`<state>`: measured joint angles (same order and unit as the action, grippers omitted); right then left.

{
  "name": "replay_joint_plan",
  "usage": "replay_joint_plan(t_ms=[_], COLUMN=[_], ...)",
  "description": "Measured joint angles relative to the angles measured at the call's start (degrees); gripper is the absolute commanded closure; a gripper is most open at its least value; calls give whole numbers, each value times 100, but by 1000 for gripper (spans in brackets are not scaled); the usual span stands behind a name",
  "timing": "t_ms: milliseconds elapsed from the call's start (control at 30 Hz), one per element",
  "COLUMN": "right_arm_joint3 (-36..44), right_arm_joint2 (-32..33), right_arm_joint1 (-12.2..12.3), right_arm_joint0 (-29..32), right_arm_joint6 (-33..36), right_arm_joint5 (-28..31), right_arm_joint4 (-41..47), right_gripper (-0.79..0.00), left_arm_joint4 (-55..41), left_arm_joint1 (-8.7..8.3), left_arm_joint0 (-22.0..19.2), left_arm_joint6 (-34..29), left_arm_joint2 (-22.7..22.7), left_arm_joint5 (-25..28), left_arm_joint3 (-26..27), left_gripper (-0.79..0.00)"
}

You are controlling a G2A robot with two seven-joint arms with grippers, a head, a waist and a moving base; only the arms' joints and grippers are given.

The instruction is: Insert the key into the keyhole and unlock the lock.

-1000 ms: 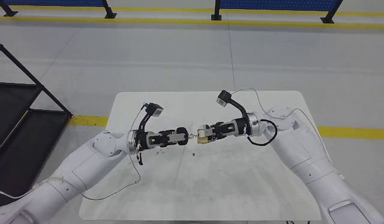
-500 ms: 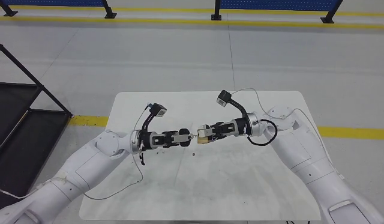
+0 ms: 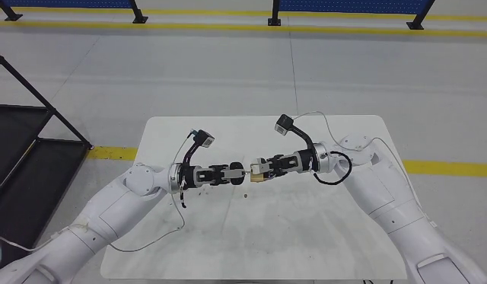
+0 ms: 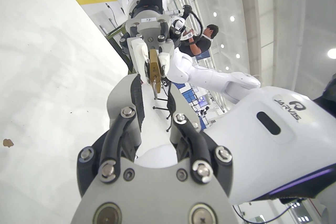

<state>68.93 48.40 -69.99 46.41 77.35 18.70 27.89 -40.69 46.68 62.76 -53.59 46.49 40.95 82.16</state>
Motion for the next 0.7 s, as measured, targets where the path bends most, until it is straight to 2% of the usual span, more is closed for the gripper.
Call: replay_joint_plan(t_ms=[133, 233, 467, 700], right_arm_joint3=[0, 0, 0, 0], right_arm_joint2=[0, 0, 0, 0], right_arm_joint1=[0, 0, 0, 0], right_arm_joint0=[0, 0, 0, 0], right_arm_joint6=[0, 0, 0, 0], right_arm_joint5=[0, 0, 0, 0], right_arm_joint4=[0, 0, 0, 0], right_gripper=[0, 0, 0, 0], left_arm_joint4=[-3, -6, 55, 112], left_arm_joint1=[45, 78, 140, 183], left_arm_joint0=[3, 11, 41, 127], left_arm_joint6=[-6, -1, -40, -58], left_arm_joint2=[39, 71, 160, 264], left_arm_joint5=[-34, -60, -152, -192], left_arm_joint3=[-37, -72, -104, -77], left_gripper=[-215, -179, -6, 0])
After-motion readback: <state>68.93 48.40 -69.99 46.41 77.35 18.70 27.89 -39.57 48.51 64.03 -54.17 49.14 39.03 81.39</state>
